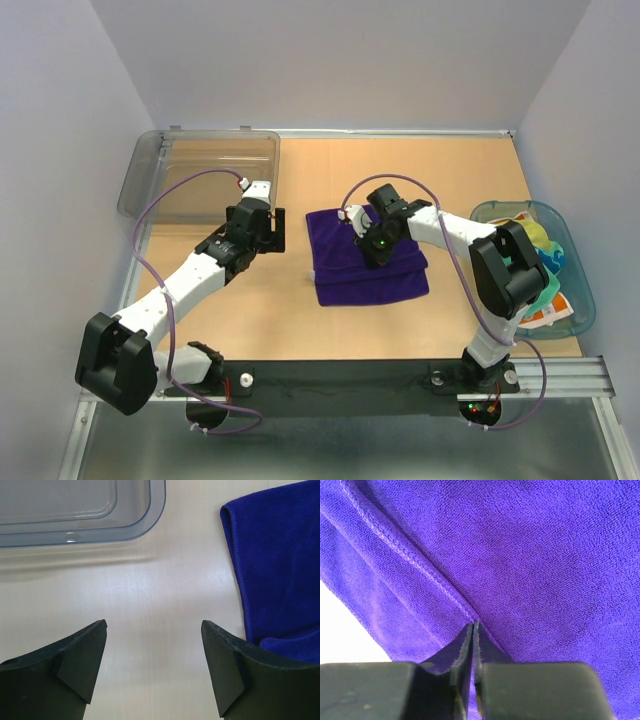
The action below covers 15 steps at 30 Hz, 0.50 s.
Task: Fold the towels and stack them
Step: Fold the towel
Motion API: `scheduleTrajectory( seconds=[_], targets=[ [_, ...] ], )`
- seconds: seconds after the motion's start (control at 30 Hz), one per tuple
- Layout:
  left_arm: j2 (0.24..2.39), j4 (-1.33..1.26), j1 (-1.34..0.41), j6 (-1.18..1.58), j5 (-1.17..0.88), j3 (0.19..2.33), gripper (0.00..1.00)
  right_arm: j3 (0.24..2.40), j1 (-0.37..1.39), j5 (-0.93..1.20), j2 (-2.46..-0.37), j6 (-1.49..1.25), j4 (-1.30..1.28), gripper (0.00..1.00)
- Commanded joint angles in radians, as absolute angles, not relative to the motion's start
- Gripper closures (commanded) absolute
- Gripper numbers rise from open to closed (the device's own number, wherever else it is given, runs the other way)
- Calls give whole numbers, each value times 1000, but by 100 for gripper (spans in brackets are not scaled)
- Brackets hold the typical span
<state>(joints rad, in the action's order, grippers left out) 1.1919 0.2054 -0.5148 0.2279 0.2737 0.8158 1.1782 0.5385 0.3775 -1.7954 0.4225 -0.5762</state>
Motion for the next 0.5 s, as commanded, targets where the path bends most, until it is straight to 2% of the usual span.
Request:
scheduleTrajectory(
  seconds=[0.0,0.47],
  targets=[
    [1190,178,-512,221,285,818,13,1169,551,388,-1747,426,-583,99],
    [1186,175,-512,221,279,819,13,1005,649,356,-1589,261,-587,99]
  ],
)
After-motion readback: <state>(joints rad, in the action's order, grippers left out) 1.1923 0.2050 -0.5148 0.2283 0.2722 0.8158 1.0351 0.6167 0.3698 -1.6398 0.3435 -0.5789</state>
